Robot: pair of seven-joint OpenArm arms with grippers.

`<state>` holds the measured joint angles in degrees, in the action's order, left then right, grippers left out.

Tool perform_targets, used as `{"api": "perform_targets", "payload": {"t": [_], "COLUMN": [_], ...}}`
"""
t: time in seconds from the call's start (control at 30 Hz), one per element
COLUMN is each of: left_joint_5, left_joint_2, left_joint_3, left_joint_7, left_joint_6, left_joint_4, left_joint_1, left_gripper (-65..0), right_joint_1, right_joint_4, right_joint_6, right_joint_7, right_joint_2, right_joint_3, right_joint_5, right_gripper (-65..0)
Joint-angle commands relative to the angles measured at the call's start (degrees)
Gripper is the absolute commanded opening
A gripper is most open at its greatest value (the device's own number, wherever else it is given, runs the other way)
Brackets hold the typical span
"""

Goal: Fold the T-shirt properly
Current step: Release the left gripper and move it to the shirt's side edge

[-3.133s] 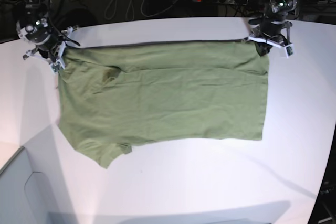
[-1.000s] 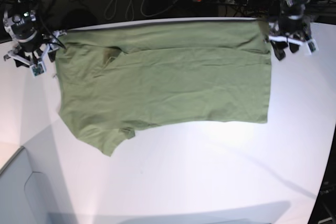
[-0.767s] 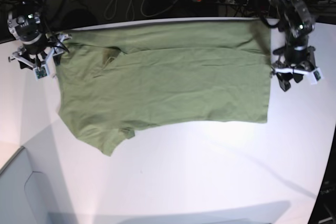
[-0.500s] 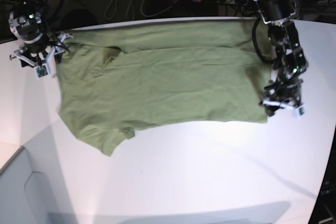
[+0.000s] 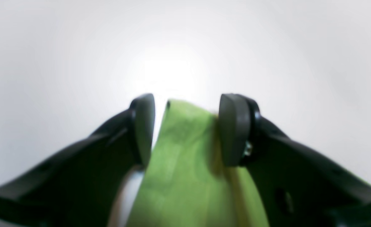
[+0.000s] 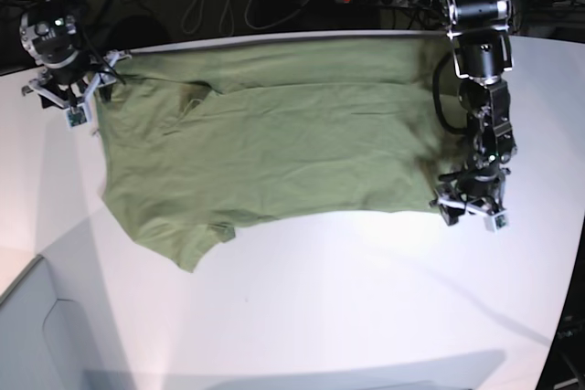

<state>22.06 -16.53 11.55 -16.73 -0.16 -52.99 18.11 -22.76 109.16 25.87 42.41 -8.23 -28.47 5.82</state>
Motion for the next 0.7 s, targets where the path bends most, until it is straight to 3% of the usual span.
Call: {"api": "perform_targets", "payload": {"t": [0.0, 0.2, 0.47, 0.67], "left_joint_5": [0.2, 0.2, 0.3, 0.3], "left_joint_2": [-0.6, -0.6, -0.6, -0.5], "left_joint_3": [0.0, -0.2, -0.2, 0.1], "left_joint_7": [-0.4, -0.5, -0.2, -0.1], "left_joint_6": [0.1, 0.1, 0.1, 0.1], "left_joint_4": [0.4, 1.4, 1.4, 0.2], "left_joint_1": [1.2, 0.7, -0.8, -2.0], "left_gripper": [-33.6, -36.0, -65.0, -65.0], "right_joint_1": [0.1, 0.2, 2.4, 7.0], "right_joint_4": [0.9, 0.9, 0.9, 0.9], "right_joint_6": [0.4, 0.3, 0.3, 0.3], "right_joint_7": [-0.9, -0.9, -0.9, -0.9], "right_joint_2": [-0.2, 0.1, 0.0, -0.3], "right_joint_3": [-0.4, -0.4, -0.4, -0.3], "right_joint_5": [-0.3, -0.3, -0.3, -0.3], "right_gripper": [-30.0, -30.0, -30.0, -29.8]}}
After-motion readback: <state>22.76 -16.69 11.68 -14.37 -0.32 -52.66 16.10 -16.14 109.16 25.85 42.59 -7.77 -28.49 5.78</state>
